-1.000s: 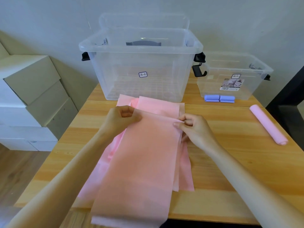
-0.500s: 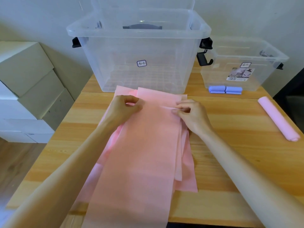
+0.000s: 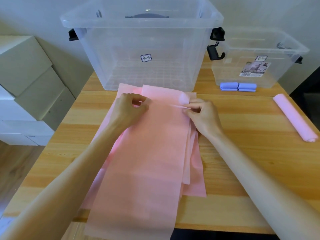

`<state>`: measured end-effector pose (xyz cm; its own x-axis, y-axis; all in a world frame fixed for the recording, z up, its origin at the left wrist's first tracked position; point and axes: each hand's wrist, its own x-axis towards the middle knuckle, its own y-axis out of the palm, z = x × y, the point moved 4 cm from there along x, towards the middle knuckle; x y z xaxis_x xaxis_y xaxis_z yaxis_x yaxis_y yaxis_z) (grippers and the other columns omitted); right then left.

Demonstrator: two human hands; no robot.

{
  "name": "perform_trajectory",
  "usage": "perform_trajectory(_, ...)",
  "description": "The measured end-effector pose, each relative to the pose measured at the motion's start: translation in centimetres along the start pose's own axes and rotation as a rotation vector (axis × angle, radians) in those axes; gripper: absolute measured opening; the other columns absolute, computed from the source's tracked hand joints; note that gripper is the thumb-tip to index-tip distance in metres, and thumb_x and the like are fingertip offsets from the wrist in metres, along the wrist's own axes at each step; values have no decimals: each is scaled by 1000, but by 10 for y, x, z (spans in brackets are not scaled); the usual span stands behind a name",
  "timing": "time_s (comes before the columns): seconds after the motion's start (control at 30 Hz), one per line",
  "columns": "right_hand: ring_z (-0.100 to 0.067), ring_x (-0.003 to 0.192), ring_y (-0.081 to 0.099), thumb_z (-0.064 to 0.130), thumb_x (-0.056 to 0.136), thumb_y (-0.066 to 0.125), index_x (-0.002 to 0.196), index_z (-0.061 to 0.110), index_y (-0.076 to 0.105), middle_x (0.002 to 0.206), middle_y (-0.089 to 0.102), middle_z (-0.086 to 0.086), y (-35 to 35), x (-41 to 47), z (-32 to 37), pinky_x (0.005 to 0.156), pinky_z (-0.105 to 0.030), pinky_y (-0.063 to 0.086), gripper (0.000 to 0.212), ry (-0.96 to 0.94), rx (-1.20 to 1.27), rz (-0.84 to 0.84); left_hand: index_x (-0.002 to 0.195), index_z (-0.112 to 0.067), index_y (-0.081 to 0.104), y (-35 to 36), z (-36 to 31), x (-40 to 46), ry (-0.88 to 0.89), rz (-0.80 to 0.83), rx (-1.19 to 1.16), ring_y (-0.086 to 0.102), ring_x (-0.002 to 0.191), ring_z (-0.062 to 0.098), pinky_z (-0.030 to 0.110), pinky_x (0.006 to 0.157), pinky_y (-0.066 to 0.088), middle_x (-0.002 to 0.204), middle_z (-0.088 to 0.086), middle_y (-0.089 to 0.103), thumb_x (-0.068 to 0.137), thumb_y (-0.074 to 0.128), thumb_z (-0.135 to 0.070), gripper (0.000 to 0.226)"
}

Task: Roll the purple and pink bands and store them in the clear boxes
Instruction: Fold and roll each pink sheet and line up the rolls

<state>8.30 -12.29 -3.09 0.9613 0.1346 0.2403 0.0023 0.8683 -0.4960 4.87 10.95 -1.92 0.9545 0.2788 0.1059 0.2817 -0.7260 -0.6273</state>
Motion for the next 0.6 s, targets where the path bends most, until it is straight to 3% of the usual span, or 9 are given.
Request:
perform_trajectory(0.07, -14, 80, 60, -1, 86, 68, 96, 4, 79, 92, 71, -11, 0, -3, 1, 67, -15, 41, 16, -15, 19, 3, 107, -19, 74, 1, 2, -1, -4, -4, 3, 60, 91, 5, 15, 76, 40, 97, -8, 68, 87, 73, -20, 21)
perform_trajectory(0.2, 2, 73, 56, -2, 86, 69, 94, 6, 79, 92, 69, -5, -3, -9, 3, 69, -10, 41, 15, -16, 113, -4, 102, -15, 73, 0, 9, -1, -36, -30, -76, 62, 86, 1, 7, 70, 41, 102, -8, 69, 83, 78, -18, 20)
perform_trajectory(0.37, -3, 76, 62, -2, 82, 73, 84, 17, 78, 85, 69, 3, -9, -12, 9, 68, -14, 45, 20, 14, 308, -11, 91, -18, 73, -4, 8, 0, -102, -22, -275, 63, 75, -8, 5, 61, 46, 108, -13, 67, 80, 81, -11, 16)
perform_trajectory(0.47, -4, 76, 62, -3, 81, 75, 82, 19, 77, 81, 67, 8, -11, -15, 14, 71, -14, 46, 23, 3, 366, -15, 96, -21, 77, -5, 6, -4, -156, 45, -390, 65, 60, -3, 9, 54, 46, 88, -4, 74, 83, 77, -7, 19)
perform_trajectory(0.53, -3, 76, 62, -5, 80, 75, 84, 17, 77, 84, 66, 4, -13, -19, 19, 72, -13, 47, 22, -9, 401, -6, 98, -20, 78, -6, 6, -5, -178, 64, -443, 68, 67, 1, 13, 61, 50, 88, -2, 76, 82, 78, -8, 20)
perform_trajectory(0.6, -3, 75, 61, -6, 79, 76, 83, 16, 77, 85, 65, 0, -16, -24, 22, 70, -12, 46, 22, -24, 427, 7, 101, -21, 79, -7, 6, -4, -157, 74, -433, 69, 91, 0, 15, 79, 52, 109, -12, 73, 80, 80, -11, 23)
